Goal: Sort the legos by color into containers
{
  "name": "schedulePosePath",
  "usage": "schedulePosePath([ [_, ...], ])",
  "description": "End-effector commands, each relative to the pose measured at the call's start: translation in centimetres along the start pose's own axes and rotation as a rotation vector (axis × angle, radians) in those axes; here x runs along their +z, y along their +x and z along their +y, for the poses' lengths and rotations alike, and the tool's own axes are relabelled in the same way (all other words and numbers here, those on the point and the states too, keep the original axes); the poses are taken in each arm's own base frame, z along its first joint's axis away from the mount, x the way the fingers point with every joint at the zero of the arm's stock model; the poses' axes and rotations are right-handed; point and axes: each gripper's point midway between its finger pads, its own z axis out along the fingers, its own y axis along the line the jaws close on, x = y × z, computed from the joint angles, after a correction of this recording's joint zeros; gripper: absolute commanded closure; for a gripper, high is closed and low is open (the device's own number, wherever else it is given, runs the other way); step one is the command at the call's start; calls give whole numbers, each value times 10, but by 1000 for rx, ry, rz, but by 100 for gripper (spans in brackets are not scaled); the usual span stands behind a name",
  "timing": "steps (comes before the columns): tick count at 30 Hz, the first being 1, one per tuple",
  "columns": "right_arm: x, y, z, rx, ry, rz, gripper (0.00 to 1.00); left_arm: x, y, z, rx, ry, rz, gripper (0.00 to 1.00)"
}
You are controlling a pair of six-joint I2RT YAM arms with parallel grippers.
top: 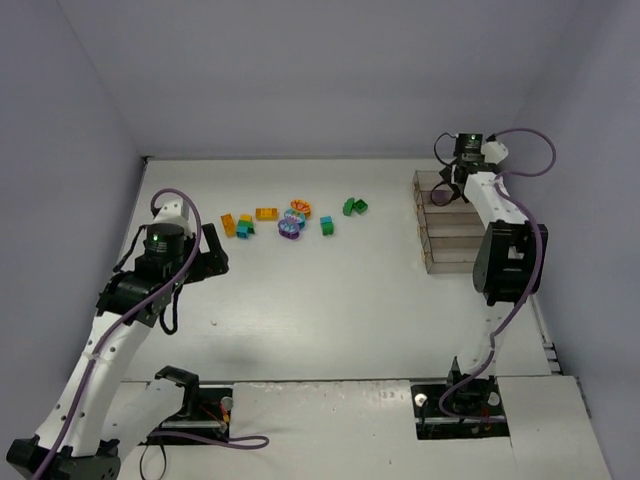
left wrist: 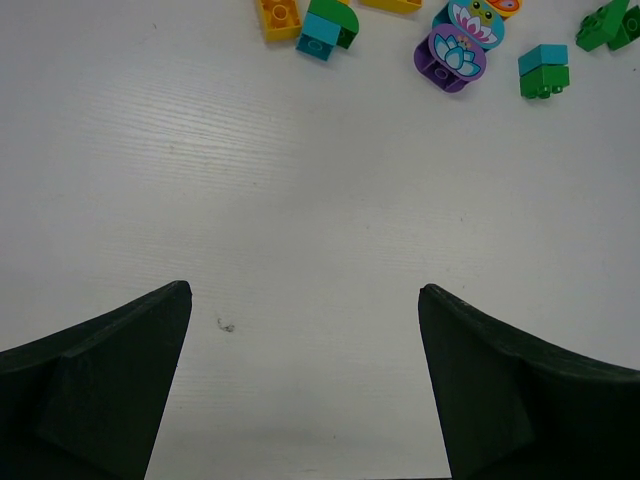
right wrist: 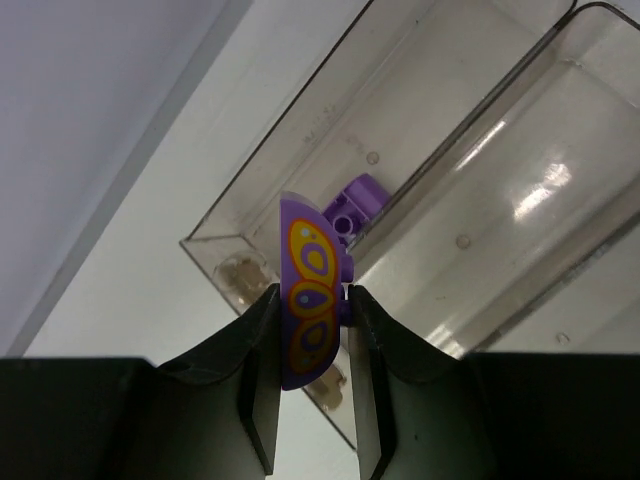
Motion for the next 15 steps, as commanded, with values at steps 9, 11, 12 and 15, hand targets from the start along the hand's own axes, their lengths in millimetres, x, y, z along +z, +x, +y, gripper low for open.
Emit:
schedulePosePath([
  [9, 49, -23, 19, 191, -55, 11, 83, 3, -28, -13, -24, 22, -62, 11],
  [11, 52, -27, 22, 196, -63, 0, 76, 3, -27, -11, -24, 12, -59, 11],
  [12, 54, -27, 24, 195, -67, 0, 73, 3, -26, -11, -23, 10, -58, 11],
  [15, 55, -30, 27, 198, -81, -7, 59, 3, -25, -10, -23, 6, -53, 11],
])
